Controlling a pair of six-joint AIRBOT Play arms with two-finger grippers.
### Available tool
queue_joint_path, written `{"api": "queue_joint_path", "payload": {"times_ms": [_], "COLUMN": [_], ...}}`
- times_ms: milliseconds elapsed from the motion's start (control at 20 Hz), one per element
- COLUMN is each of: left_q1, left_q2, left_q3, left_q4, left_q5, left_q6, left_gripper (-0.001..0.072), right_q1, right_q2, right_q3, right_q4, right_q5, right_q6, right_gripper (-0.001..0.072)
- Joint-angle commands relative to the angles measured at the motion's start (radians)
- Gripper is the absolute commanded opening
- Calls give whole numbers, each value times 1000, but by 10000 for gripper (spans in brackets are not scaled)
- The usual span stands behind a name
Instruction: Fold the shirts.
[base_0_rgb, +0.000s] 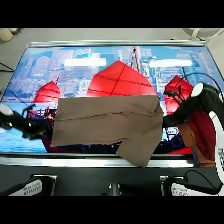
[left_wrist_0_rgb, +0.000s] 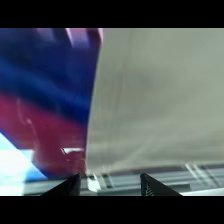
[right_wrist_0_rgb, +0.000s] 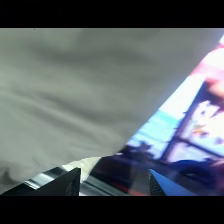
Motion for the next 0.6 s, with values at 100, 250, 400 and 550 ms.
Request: {"api": "queue_joint_path", "payload": {"times_ms": [100,250,400,550], "left_q1": [8,8,8,8], "left_q2": [101,101,102,111], "left_q3": [-266,-265,-254,-203], "left_q4": [-27,-63,-72,-71], "left_q5": [171,227,253,237], "left_q6": [19,19,28,31], "left_gripper": [466,466,465,465], "right_q1": [-10,-10,-10,-10], "right_q2": [83,83,83,83], "right_q3": [-153,-153,-153,-153], "right_q4": [7,2,-6,-10], "right_q5": [-66,-68,-68,-72], "right_q6": [-63,-63,-71,-70], "right_gripper": [386,386,386,386]}}
